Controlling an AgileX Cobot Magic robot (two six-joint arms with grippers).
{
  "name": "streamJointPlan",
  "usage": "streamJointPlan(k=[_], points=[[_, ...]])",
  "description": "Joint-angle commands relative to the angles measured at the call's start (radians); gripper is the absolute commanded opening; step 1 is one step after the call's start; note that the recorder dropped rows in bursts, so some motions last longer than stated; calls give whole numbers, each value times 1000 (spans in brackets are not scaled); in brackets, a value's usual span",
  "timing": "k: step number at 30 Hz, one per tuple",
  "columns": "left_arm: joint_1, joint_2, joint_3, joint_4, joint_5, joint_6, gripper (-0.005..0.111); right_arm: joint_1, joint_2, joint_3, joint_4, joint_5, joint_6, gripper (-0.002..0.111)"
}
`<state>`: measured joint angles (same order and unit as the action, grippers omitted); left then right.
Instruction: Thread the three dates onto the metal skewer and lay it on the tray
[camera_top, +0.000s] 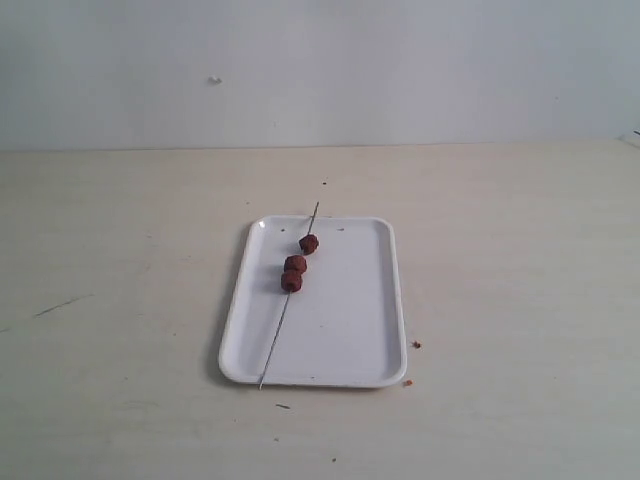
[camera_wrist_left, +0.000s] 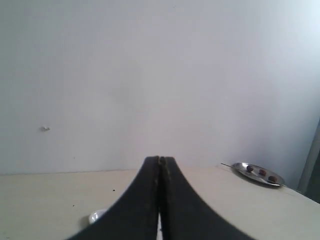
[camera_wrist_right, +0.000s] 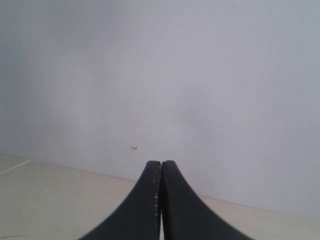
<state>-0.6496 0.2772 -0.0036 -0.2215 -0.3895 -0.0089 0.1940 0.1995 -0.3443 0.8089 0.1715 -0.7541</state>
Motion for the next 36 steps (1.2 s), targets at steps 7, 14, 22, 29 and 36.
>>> streamJointPlan(k=[7,14,22,29,36], points=[[0,-8,4,-30,127,-27,0,3,-199,92,5,18,-1,0],[0,-8,4,-30,127,-25,0,3,-199,92,3,16,-3,0],[0,-8,4,-30,127,-25,0,3,-199,92,-34,16,-21,0],[0,-8,4,-28,127,-25,0,-37,-199,160,-408,14,323,0],[0,-8,4,-28,127,-25,0,-245,-199,273,-580,14,621,0]])
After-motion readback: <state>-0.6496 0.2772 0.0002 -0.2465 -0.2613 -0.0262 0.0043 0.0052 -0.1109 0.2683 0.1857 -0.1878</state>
